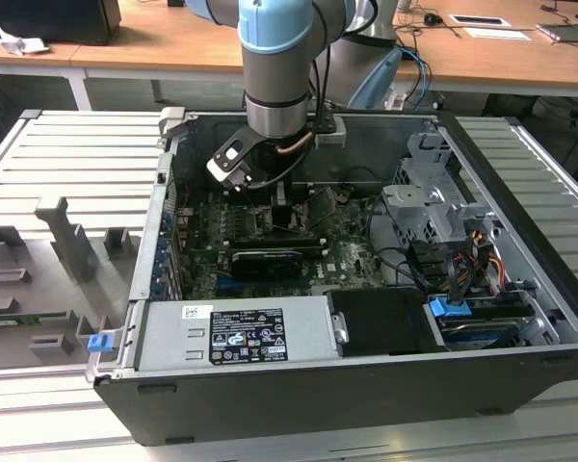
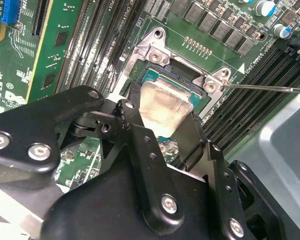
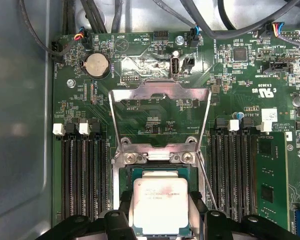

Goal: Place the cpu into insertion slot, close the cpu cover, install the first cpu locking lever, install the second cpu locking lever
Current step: 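Place the cpu into insertion slot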

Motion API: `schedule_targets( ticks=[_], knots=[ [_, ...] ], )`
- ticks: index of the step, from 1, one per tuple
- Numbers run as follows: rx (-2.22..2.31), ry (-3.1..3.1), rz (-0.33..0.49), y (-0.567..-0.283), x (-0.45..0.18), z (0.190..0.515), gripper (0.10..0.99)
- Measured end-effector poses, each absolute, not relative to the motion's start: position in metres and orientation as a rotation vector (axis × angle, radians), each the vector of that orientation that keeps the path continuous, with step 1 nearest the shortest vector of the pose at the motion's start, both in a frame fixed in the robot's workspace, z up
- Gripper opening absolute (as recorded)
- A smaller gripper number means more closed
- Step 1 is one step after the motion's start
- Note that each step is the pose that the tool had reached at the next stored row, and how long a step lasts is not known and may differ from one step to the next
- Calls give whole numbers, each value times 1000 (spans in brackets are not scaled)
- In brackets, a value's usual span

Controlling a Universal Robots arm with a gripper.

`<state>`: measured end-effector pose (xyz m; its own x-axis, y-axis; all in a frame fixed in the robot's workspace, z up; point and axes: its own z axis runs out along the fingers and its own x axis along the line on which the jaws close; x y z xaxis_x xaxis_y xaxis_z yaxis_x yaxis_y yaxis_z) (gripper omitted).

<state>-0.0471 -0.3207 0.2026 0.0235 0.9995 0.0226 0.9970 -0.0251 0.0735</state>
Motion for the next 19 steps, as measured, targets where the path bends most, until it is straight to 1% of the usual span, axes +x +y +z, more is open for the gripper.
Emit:
schedule_targets(
  ticks=[6, 7, 8, 13, 19],
  knots=[
    [2221, 2167, 105, -321, -47, 202, 525],
    [2221, 2167, 105, -321, -47, 202, 541],
    [2221, 2167, 105, -321, -47, 202, 604],
    [2221, 2167, 105, -321, -47, 203, 604],
    [2221, 2167, 105, -321, -47, 212, 604]
  ],
)
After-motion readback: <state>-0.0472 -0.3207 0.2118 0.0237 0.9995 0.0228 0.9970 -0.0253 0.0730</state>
